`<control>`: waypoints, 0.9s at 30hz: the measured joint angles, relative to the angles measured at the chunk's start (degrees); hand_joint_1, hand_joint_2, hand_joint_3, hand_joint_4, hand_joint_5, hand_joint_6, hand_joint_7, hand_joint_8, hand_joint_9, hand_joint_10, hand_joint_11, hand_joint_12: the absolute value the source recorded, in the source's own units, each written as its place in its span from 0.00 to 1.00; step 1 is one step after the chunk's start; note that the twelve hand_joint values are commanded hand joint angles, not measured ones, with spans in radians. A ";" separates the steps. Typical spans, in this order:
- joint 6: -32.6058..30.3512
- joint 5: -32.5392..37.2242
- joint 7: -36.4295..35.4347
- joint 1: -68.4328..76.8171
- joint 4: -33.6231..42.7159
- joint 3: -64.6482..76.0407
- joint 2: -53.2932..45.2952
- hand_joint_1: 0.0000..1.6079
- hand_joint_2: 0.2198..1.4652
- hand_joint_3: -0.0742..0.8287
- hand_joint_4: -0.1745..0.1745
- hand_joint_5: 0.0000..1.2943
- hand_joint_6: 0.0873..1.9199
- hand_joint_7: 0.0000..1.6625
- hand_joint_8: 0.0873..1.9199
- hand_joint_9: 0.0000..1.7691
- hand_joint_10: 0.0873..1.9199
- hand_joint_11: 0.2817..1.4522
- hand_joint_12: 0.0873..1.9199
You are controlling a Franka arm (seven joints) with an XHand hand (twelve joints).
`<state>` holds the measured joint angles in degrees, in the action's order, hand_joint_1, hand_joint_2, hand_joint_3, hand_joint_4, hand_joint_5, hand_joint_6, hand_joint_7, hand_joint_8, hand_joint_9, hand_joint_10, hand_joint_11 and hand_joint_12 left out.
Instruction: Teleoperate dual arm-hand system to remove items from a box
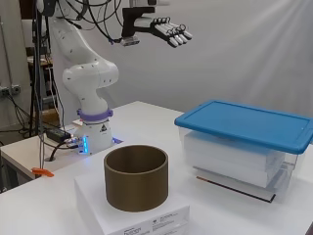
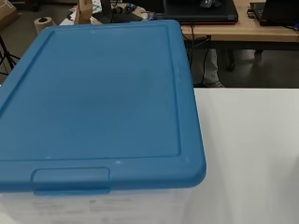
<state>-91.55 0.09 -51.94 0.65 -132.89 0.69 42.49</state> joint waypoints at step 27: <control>-22.29 -18.51 -8.25 2.41 -5.87 -10.83 -20.44 0.06 0.40 0.06 0.62 0.03 0.00 0.07 0.00 0.15 0.00 0.09 0.00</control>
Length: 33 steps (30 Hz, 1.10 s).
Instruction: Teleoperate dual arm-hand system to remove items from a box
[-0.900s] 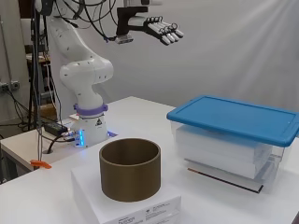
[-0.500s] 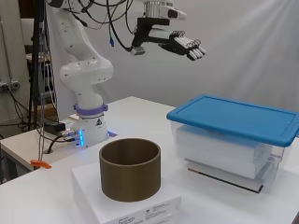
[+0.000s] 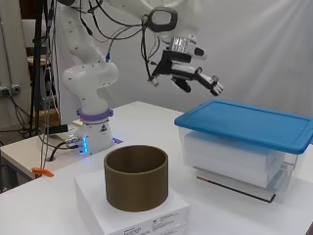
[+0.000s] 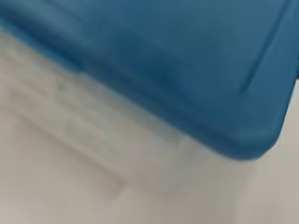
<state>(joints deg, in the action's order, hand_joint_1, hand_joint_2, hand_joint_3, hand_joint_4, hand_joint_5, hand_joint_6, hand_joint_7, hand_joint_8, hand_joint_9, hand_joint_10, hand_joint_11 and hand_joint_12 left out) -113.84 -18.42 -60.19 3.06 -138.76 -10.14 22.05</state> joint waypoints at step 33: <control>-6.14 -2.02 4.95 1.52 -1.03 -0.23 -2.79 0.80 0.86 0.08 0.25 0.47 0.72 0.35 0.86 0.42 0.81 0.24 0.61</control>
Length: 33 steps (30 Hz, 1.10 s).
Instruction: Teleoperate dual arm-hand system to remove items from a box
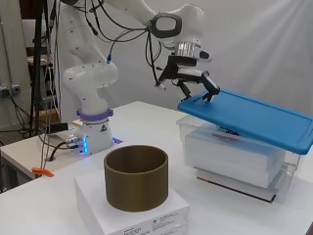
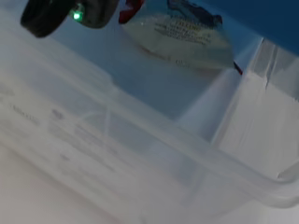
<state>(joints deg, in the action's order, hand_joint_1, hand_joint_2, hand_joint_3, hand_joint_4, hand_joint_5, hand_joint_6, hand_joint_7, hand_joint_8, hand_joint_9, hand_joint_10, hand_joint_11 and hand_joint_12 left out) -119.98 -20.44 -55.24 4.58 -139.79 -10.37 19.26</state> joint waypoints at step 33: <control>-16.70 34.98 -64.36 11.92 0.84 2.94 8.96 0.84 0.75 0.08 0.09 0.51 0.68 0.54 0.53 0.59 0.52 0.31 0.36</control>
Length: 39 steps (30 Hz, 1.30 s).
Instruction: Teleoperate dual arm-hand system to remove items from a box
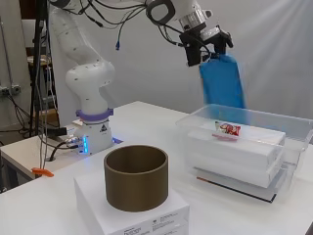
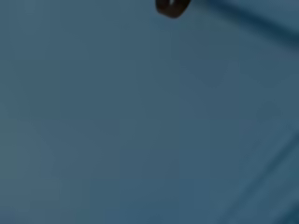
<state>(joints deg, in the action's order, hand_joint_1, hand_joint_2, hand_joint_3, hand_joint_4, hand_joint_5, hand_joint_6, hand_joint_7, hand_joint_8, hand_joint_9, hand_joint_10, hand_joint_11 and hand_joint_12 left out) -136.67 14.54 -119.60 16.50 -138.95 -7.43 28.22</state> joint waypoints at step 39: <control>44.40 -26.13 68.97 -5.81 31.27 9.74 -28.96 0.12 0.51 0.06 0.45 0.11 0.00 0.21 0.00 0.27 0.00 0.19 0.00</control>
<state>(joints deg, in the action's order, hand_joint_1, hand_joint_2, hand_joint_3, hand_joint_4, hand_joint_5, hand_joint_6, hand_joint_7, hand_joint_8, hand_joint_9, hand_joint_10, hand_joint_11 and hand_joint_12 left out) -92.27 -11.59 -50.63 10.70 -107.68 2.31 -0.73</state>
